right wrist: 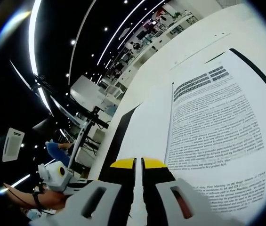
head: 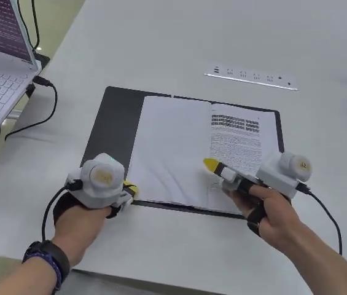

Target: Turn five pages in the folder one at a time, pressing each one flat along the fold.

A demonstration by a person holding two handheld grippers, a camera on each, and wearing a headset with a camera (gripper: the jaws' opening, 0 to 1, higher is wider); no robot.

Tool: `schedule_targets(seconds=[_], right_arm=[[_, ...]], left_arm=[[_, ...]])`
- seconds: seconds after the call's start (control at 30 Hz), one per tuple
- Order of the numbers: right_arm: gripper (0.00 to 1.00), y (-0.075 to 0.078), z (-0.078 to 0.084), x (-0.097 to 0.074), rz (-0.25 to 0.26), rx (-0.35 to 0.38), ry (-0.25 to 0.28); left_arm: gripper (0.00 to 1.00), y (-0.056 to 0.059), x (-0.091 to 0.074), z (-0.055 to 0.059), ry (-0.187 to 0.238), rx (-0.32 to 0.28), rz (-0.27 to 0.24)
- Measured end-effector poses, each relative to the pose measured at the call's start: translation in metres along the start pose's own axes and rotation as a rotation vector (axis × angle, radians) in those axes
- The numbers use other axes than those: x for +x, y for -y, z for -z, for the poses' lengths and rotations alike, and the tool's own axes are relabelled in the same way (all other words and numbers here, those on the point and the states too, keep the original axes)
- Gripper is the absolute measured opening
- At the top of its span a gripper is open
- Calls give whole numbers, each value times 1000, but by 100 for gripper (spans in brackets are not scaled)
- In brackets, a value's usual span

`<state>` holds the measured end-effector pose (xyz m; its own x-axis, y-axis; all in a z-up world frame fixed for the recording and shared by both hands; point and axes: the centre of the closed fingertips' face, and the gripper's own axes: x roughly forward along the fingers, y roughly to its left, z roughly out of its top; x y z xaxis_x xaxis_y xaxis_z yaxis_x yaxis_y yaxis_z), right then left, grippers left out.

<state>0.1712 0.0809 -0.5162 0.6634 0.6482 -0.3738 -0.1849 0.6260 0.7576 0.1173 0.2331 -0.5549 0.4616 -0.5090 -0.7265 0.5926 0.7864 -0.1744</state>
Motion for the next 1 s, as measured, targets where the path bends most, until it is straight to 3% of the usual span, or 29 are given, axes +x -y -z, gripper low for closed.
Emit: schedule_targets(seconds=[0.4,0.7,0.77,1.0], right_arm=[[0,12,-16,21,23,26,35],[0,27,-13,36,68,56,34],[0,26,-16,37,56,82,54],[0,26,-25,44,58,65,75]], left_arm=[[0,-1,3,0,-16,7,-7],[0,-2,4,1,-17,16,-10],[0,-2,4,0,-17,14,-10],[0,-2,5,1,-16,20,-9]])
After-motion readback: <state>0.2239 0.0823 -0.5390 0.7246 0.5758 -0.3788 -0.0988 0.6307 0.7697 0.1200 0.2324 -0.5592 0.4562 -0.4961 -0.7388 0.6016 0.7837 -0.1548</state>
